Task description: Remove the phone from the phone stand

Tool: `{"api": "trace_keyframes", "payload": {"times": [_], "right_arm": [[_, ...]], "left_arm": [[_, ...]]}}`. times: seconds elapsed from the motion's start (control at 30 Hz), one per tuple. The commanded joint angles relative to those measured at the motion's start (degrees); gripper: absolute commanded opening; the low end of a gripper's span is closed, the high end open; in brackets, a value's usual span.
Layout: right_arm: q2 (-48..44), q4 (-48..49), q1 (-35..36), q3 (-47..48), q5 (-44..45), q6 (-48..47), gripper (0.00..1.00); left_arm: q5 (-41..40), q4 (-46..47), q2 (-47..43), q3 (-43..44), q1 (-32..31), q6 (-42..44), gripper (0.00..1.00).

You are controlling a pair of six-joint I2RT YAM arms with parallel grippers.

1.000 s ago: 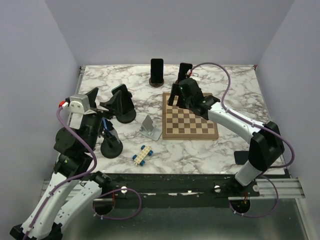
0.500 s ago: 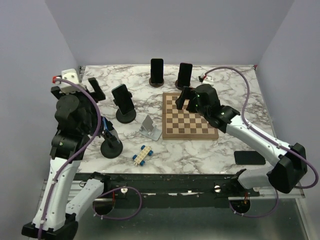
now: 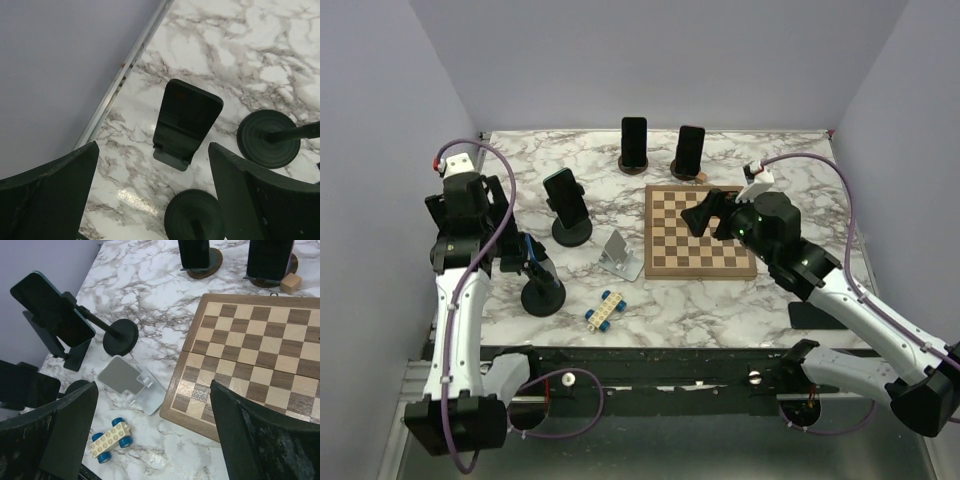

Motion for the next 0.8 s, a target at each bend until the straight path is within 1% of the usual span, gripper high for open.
{"api": "trace_keyframes", "payload": {"times": [0.0, 0.1, 0.17, 0.23, 0.3, 0.37, 0.43, 0.47, 0.5, 0.57, 0.63, 0.67, 0.7, 0.77], "right_arm": [[-1.7, 0.8, 0.1, -1.6, -5.2, -1.7, 1.0], [-3.9, 0.6, 0.1, -2.5, -6.5, -1.5, 1.0], [-5.0, 0.2, 0.1, -2.7, -6.9, -1.7, 1.0], [-6.2, -0.8, 0.1, -2.7, -7.2, -2.0, 1.0], [-7.7, -1.6, 0.1, -2.7, -7.5, -2.7, 1.0], [-9.3, -1.8, 0.1, -3.0, -7.6, -3.7, 1.0], [-10.7, -1.7, 0.1, -3.4, -8.0, -5.0, 1.0], [-11.1, -1.6, 0.1, -3.6, -8.0, -5.7, 1.0], [-11.8, -1.6, 0.1, -3.8, -8.0, -6.3, 1.0], [-12.6, -1.5, 0.1, -3.9, -8.0, -7.3, 1.0], [-13.4, -1.6, 0.1, -3.7, -8.0, -7.3, 1.0], [-13.8, -1.6, 0.1, -3.6, -9.5, -7.3, 1.0], [-14.3, -1.4, 0.1, -3.7, -10.5, -7.3, 1.0], [-15.2, -0.9, 0.1, -4.2, -11.4, -7.4, 1.0]], "left_arm": [[11.6, -7.7, 7.4, 7.6, 5.5, -1.7, 0.99], [18.0, -11.5, 14.0, 14.0, 7.3, -0.5, 0.99], [19.2, -10.7, 16.3, 14.4, 7.5, 1.1, 0.99], [19.3, -9.3, 17.8, 14.0, 7.7, 2.7, 0.99], [20.8, -8.2, 19.0, 13.5, 7.8, 6.2, 0.99], [18.8, -7.2, 19.9, 12.0, 7.8, 10.1, 0.99], [19.9, -5.2, 19.8, 9.6, 8.3, 12.4, 0.99], [20.9, -4.3, 19.3, 8.7, 8.3, 12.8, 0.98], [23.6, -3.1, 18.8, 7.6, 8.3, 13.7, 0.98], [23.9, -2.2, 18.7, 5.7, 8.3, 15.6, 0.99], [21.0, -2.0, 19.4, 4.5, 8.3, 17.3, 0.99], [21.8, -1.7, 19.4, 4.1, 8.6, 17.4, 0.99], [24.8, -1.2, 19.3, 3.8, 8.9, 17.4, 0.99], [25.9, -1.4, 20.3, 4.8, 8.9, 17.1, 0.99]]}}
